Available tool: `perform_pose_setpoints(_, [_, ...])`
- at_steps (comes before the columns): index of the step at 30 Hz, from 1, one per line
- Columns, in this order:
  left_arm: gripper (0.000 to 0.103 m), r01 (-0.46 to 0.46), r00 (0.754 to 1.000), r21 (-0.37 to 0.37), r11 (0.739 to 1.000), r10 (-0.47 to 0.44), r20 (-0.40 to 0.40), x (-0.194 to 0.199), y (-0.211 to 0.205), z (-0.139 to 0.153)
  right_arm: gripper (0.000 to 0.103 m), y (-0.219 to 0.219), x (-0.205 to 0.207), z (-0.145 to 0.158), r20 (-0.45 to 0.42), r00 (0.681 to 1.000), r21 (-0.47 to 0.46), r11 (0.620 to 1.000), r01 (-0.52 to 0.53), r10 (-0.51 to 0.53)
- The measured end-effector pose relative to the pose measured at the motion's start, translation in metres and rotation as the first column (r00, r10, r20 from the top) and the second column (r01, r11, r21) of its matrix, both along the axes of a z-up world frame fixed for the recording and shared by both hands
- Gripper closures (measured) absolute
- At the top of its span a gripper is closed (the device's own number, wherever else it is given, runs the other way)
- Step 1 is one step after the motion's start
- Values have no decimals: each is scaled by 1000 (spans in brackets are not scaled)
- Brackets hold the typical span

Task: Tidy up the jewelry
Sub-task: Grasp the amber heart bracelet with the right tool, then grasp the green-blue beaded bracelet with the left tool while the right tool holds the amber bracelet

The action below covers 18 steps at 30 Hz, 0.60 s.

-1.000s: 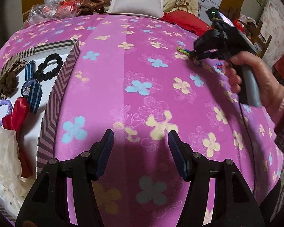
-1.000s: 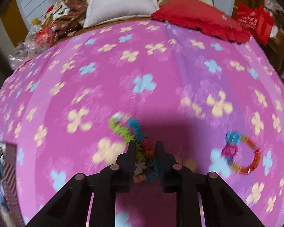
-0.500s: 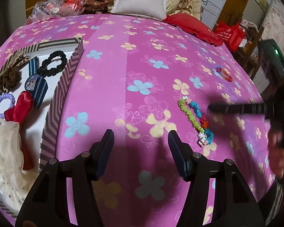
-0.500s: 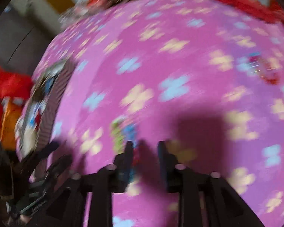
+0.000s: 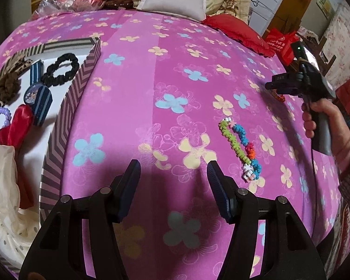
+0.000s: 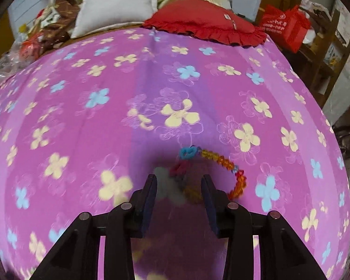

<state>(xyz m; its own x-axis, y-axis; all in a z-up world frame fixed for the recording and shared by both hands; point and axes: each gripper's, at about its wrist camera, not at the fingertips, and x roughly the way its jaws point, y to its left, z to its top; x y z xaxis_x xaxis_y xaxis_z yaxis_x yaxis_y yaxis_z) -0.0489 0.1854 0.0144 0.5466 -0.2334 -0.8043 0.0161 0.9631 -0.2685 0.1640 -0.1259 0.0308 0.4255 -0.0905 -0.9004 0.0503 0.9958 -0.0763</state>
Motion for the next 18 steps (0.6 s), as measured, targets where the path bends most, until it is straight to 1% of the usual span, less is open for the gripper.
perform_pose_setpoints(1, [44, 0, 1000, 0, 1000, 0, -4, 0, 0, -1, 84, -2, 0, -1, 10, 1000, 20, 1000, 8, -8])
perform_pose_setpoints(2, [44, 0, 1000, 0, 1000, 0, -8, 1, 0, -1, 87, -4, -2, -1, 7, 1000, 49, 999, 16, -16])
perform_pose_setpoints(3, [44, 1, 1000, -1, 1000, -1, -12, 1, 0, -2, 92, -4, -4, 0, 3, 1000, 59, 998, 16, -16])
perform_pose_setpoints(4, [44, 2, 1000, -2, 1000, -2, -14, 1, -1, -2, 94, -3, -6, -1, -1, 1000, 60, 998, 12, -12])
perform_pose_setpoints(5, [44, 4, 1000, -1, 1000, -4, -14, 1, -1, -2, 94, -1, -12, -1, -10, 1000, 67, 998, 4, -3])
perform_pose_setpoints(7, [44, 5, 1000, 9, 1000, -5, -8, 0, -2, -1, 94, 3, -31, 0, -32, 999, 112, 993, -30, 34])
perform_pose_setpoints(10, [44, 7, 1000, 18, 1000, -7, 5, -1, -3, 2, 94, 12, -81, 1, -59, 991, 155, 982, -109, 120])
perform_pose_setpoints(11, [44, 8, 1000, 17, 1000, -8, 7, -1, -3, 3, 94, 15, -106, 2, -72, 986, 181, 974, -137, 152])
perform_pose_setpoints(13, [44, 12, 1000, 12, 1000, -12, 6, -2, -2, 3, 94, 18, -140, 2, -89, 978, 214, 963, -167, 189])
perform_pose_setpoints(15, [44, 17, 1000, 3, 1000, -17, 7, -4, -3, 4, 94, 21, -181, 2, -85, 971, 215, 956, -202, 224])
perform_pose_setpoints(18, [44, 32, 999, 9, 999, -32, 11, -11, -10, 5, 94, 21, -229, 2, -40, 966, 177, 954, -243, 254])
